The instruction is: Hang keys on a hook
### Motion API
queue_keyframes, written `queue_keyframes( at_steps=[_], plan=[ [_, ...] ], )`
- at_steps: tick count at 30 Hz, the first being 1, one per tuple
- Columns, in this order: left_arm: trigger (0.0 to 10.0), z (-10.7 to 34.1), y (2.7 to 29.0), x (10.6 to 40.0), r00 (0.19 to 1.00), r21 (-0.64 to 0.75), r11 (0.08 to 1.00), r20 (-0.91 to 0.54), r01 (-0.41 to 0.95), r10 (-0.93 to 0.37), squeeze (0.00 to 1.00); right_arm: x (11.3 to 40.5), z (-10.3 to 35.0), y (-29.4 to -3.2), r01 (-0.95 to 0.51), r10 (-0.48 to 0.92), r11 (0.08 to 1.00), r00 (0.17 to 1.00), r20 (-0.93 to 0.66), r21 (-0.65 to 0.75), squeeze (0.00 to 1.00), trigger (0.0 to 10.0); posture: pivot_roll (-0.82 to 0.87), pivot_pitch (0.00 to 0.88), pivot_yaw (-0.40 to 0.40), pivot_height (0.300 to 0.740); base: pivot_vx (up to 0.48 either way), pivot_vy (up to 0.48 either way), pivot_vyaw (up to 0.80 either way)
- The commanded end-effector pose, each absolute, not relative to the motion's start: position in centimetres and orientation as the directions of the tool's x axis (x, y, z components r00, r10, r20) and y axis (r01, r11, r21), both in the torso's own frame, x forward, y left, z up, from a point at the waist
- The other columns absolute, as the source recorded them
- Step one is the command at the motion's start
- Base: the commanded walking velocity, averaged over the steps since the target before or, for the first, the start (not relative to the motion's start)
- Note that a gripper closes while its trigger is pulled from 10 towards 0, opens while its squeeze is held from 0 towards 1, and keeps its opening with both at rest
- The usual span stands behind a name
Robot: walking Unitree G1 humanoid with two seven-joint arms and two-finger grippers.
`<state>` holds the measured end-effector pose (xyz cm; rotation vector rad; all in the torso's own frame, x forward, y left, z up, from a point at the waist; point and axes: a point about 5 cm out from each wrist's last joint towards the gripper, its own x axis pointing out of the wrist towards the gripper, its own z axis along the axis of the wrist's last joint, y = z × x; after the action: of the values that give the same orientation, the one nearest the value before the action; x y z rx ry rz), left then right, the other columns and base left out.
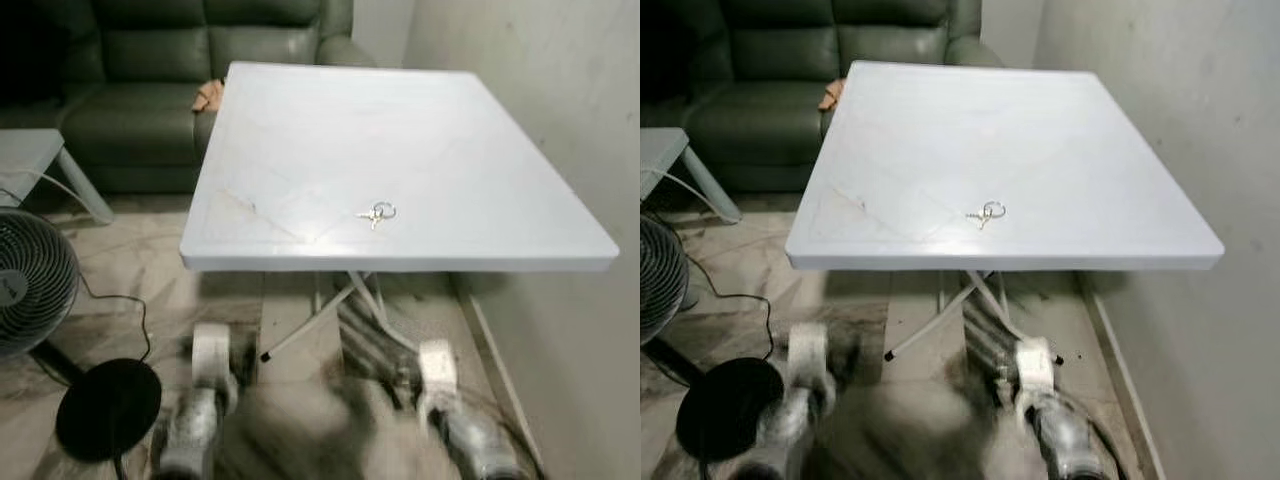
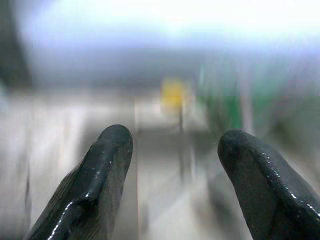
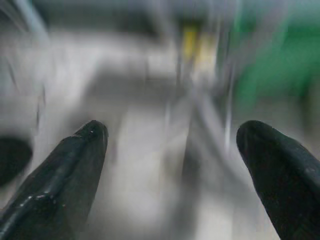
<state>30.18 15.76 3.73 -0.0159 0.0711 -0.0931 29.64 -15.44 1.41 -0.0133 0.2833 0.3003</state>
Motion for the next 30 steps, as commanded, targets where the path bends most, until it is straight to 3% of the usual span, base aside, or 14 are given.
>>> queue_keyframes(
  at_steps=[1, 3, 16, 21, 30],
  plan=[
    [10.0, 3.6, 16.3, 29.6, 0.995, -0.029, 0.996, -0.052, 0.083, -0.084, 0.00, 29.1, 1.2, -15.4, -0.301, 0.305, 0.952, 0.918, -0.253, 0.055, 1.00, 10.0, -0.10, 0.055, -0.020, 0.740, 0.000, 0.000, 0.00],
    [10.0, 6.1, 17.0, 30.3, 0.996, -0.047, 0.997, 0.075, 0.058, -0.055, 0.00, 30.3, 3.4, -14.8, -0.336, 0.341, 0.940, 0.932, -0.126, 0.059, 1.00, 10.0, -0.10, 0.060, -0.021, 0.740, 0.000, 0.000, 0.00],
    [10.0, 11.7, 17.8, 29.7, 0.966, -0.062, 0.998, 0.258, 0.021, -0.004, 0.00, 31.4, 8.6, -12.9, -0.450, 0.438, 0.891, 0.886, 0.151, 0.056, 1.00, 10.0, -0.10, 0.078, -0.030, 0.740, 0.000, 0.000, 0.00],
    [10.0, 12.2, 17.7, 29.3, 0.967, -0.051, 0.998, 0.256, 0.022, -0.008, 0.00, 31.2, 8.9, -12.9, -0.454, 0.441, 0.889, 0.883, 0.158, 0.057, 1.00, 10.0, -0.10, 0.078, -0.030, 0.740, 0.000, 0.000, 0.00],
    [10.0, 11.8, 19.0, 26.0, 0.986, -0.070, 0.994, 0.139, -0.079, 0.088, 0.00, 29.5, 10.4, -13.5, -0.421, 0.410, 0.906, 0.893, 0.187, 0.027, 1.00, 10.0, -0.09, 0.092, -0.038, 0.740, 0.000, 0.000, 0.00]
  ],
)
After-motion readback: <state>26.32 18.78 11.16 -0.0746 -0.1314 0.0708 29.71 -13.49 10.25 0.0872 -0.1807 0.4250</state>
